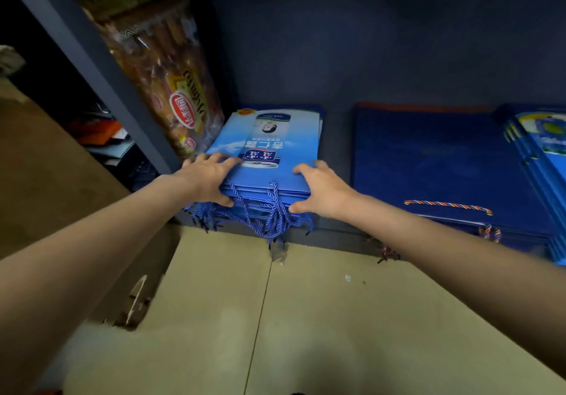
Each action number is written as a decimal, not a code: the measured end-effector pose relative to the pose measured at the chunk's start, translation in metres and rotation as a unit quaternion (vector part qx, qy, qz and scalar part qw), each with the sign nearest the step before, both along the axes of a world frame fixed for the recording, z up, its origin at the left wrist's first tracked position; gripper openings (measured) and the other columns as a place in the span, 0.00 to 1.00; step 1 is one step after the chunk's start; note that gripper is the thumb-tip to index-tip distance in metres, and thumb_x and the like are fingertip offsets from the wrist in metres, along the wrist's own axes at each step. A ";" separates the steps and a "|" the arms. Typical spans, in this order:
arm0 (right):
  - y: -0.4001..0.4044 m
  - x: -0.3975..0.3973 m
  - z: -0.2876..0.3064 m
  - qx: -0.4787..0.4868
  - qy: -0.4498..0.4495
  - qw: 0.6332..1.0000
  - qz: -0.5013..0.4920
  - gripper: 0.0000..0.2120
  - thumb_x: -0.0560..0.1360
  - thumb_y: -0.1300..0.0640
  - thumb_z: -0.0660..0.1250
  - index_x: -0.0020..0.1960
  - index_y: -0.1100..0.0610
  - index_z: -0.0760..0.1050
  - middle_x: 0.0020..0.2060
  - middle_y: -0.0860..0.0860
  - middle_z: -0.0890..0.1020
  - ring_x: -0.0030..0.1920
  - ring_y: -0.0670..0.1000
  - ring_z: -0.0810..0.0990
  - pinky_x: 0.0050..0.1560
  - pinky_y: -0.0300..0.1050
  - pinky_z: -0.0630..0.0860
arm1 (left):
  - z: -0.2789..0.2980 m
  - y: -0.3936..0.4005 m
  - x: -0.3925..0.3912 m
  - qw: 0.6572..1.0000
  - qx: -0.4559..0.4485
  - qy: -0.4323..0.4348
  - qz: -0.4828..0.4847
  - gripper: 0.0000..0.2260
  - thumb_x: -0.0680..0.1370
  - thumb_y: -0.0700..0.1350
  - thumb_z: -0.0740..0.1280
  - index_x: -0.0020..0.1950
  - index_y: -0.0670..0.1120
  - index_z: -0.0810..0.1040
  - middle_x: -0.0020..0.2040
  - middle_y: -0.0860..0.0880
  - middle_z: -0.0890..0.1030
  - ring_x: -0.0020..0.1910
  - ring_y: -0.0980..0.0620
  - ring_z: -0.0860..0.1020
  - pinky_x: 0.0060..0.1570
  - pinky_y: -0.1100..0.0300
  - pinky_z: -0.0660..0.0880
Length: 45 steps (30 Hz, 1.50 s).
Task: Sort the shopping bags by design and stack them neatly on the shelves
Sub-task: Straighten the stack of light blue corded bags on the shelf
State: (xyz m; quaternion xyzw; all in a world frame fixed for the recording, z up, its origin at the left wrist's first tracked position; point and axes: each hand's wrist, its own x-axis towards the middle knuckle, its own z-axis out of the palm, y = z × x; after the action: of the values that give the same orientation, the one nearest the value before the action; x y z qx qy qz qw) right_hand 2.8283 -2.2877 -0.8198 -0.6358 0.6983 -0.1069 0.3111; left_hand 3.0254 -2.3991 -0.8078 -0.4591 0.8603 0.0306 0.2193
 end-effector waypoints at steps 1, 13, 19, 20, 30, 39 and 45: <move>-0.006 0.001 -0.001 0.020 0.020 1.000 -0.003 0.39 0.70 0.51 0.74 0.74 0.53 0.58 0.70 0.61 0.57 0.65 0.61 0.70 0.61 0.48 0.68 | 0.000 -0.003 0.005 1.000 -0.007 -0.010 0.009 0.43 0.71 0.59 0.71 0.77 0.55 0.48 0.75 0.46 0.54 0.72 0.40 0.56 0.68 0.44 0.59; -0.064 -0.007 -0.006 0.130 0.083 0.982 0.112 0.50 0.67 0.55 0.76 0.78 0.48 0.46 0.73 0.57 0.59 0.59 0.58 0.75 0.48 0.48 0.80 | -0.003 -0.021 0.001 0.994 0.008 -0.099 0.049 0.51 0.66 0.59 0.76 0.77 0.53 0.45 0.73 0.39 0.58 0.67 0.38 0.69 0.64 0.46 0.69; -0.045 -0.001 -0.023 0.104 0.120 0.983 0.095 0.59 0.64 0.44 0.77 0.77 0.47 0.35 0.74 0.62 0.33 0.68 0.64 0.67 0.62 0.51 0.72 | -0.002 -0.011 -0.009 0.988 0.032 -0.124 0.084 0.55 0.67 0.52 0.77 0.77 0.54 0.37 0.74 0.37 0.53 0.67 0.36 0.67 0.65 0.47 0.68; -0.042 0.002 -0.024 0.092 0.131 0.983 0.093 0.59 0.64 0.44 0.77 0.77 0.47 0.35 0.74 0.61 0.33 0.68 0.65 0.67 0.63 0.52 0.71 | -0.003 -0.009 -0.008 0.988 0.031 -0.124 0.090 0.55 0.67 0.52 0.77 0.77 0.54 0.37 0.74 0.37 0.52 0.67 0.36 0.67 0.65 0.47 0.68; -0.040 -0.002 -0.012 0.087 0.164 0.979 0.079 0.56 0.63 0.44 0.77 0.77 0.44 0.41 0.76 0.59 0.44 0.71 0.63 0.64 0.65 0.52 0.69 | -0.011 -0.005 -0.001 0.995 0.007 -0.061 0.080 0.53 0.68 0.55 0.76 0.77 0.54 0.39 0.72 0.37 0.56 0.64 0.35 0.69 0.64 0.47 0.69; -0.041 -0.008 -0.011 0.178 0.016 0.984 -0.026 0.55 0.67 0.58 0.77 0.77 0.44 0.40 0.74 0.57 0.55 0.59 0.57 0.73 0.51 0.51 0.80 | -0.012 -0.014 0.012 0.994 0.025 -0.050 0.099 0.54 0.68 0.54 0.76 0.78 0.48 0.38 0.72 0.36 0.58 0.64 0.37 0.70 0.61 0.49 0.72; -0.034 0.004 -0.031 0.125 -0.024 0.988 -0.093 0.55 0.67 0.63 0.75 0.76 0.43 0.39 0.68 0.59 0.66 0.52 0.58 0.74 0.46 0.50 0.76 | -0.023 -0.019 0.013 0.991 0.046 -0.038 0.119 0.55 0.69 0.51 0.76 0.77 0.49 0.35 0.71 0.35 0.61 0.64 0.39 0.71 0.56 0.52 0.72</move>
State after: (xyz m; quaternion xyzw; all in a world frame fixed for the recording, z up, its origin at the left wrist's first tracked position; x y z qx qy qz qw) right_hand 2.8326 -2.3214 -0.8504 -0.5217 0.7547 -0.0623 0.3930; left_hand 3.0388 -2.4176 -0.8304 -0.5486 0.7883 0.0787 0.2674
